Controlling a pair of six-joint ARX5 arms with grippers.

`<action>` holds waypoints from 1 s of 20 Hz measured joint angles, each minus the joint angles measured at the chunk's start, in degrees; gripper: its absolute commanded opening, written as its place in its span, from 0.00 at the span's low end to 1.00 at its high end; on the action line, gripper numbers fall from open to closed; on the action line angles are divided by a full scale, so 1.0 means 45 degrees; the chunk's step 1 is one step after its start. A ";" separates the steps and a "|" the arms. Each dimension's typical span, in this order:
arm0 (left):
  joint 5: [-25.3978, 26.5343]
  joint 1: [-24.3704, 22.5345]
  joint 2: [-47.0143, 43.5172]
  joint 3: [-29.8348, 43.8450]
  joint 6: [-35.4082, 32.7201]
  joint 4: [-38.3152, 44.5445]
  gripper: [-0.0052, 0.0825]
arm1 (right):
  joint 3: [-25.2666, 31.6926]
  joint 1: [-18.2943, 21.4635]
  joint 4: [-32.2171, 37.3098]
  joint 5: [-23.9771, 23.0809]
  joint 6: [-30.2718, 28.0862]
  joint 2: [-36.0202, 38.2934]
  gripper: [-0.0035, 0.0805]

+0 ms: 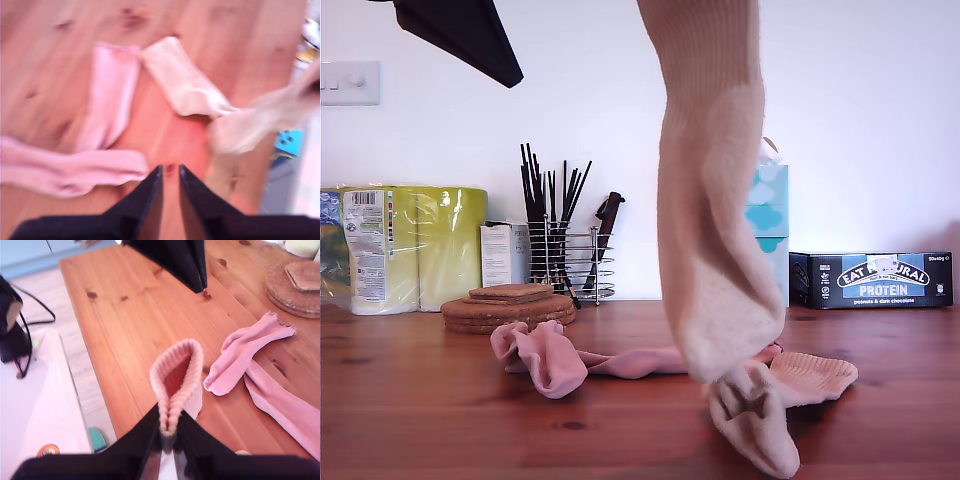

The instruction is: Pair up the socks based on colour and pattern, by placing each sock on top of its pair

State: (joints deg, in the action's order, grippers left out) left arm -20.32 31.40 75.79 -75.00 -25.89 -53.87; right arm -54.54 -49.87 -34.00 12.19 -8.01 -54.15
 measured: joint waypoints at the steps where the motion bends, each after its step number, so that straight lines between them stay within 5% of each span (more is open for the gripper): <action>1: -0.0005 -0.0005 0.0000 0.0000 0.0000 0.0000 0.04 | -0.0063 0.0000 -0.0131 -0.0117 0.0238 0.0000 0.03; 9: -0.0019 -0.0306 0.0000 0.0000 0.0000 0.0073 0.04 | -0.0146 0.0267 -0.1156 -0.0748 0.0646 0.0000 0.03; 20: -0.0024 -0.0321 0.0000 0.0000 0.0000 -0.0044 0.04 | -0.0214 0.3245 0.0355 -0.1171 -0.1452 -0.3604 0.03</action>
State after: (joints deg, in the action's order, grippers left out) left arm -20.43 29.95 75.79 -75.00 -25.89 -54.06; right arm -55.51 -35.27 -32.40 6.92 -14.55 -70.37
